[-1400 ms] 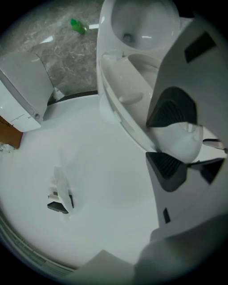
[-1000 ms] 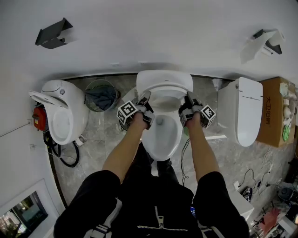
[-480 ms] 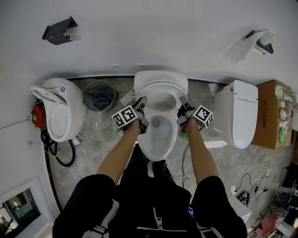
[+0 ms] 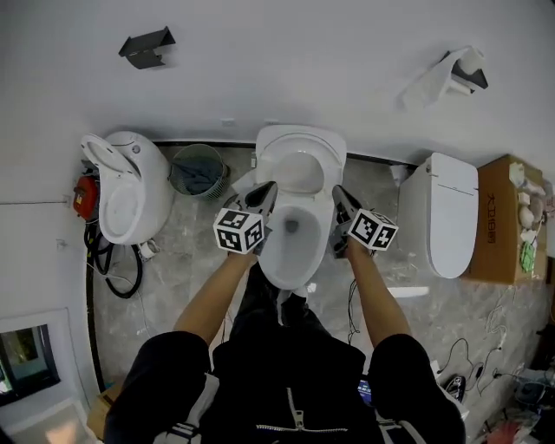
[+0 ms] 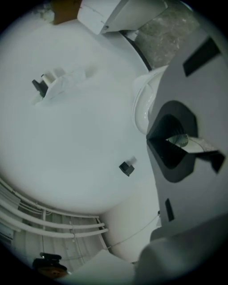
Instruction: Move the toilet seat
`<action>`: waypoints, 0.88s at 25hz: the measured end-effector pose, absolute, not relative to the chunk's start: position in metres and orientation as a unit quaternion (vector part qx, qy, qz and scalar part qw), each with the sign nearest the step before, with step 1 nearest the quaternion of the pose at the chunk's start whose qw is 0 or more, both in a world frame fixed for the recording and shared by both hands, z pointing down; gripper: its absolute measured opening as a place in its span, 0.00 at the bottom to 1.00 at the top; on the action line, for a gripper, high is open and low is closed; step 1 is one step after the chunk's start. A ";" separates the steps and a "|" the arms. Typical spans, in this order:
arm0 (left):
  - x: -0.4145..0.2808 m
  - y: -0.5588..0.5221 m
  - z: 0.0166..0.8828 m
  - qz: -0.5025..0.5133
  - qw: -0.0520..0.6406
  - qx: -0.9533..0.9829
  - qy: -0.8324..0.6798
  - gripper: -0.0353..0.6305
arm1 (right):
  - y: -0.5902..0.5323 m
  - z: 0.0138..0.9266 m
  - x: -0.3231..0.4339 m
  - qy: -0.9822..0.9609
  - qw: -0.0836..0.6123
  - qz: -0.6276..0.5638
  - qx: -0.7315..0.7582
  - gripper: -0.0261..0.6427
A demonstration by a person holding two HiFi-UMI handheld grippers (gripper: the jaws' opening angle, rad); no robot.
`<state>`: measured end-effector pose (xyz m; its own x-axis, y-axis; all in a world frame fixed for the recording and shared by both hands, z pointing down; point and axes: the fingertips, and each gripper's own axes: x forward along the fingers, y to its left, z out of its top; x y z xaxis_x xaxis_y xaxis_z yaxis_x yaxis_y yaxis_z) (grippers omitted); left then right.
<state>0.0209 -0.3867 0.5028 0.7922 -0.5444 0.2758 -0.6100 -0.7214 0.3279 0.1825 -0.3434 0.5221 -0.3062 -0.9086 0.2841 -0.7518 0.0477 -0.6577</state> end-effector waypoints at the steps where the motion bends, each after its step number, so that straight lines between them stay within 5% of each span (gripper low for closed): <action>1: 0.020 -0.374 0.491 0.077 0.187 0.929 -0.310 0.06 | -0.332 0.511 0.181 0.722 0.101 -0.358 -0.583 0.04; 11: -0.011 -0.298 0.418 0.077 0.066 0.949 -0.298 0.06 | -0.252 0.439 0.154 0.757 0.031 -0.191 -0.624 0.04; 22: -0.041 -0.286 0.406 0.071 0.044 0.951 -0.299 0.06 | -0.217 0.393 0.139 0.758 -0.023 -0.081 -0.646 0.04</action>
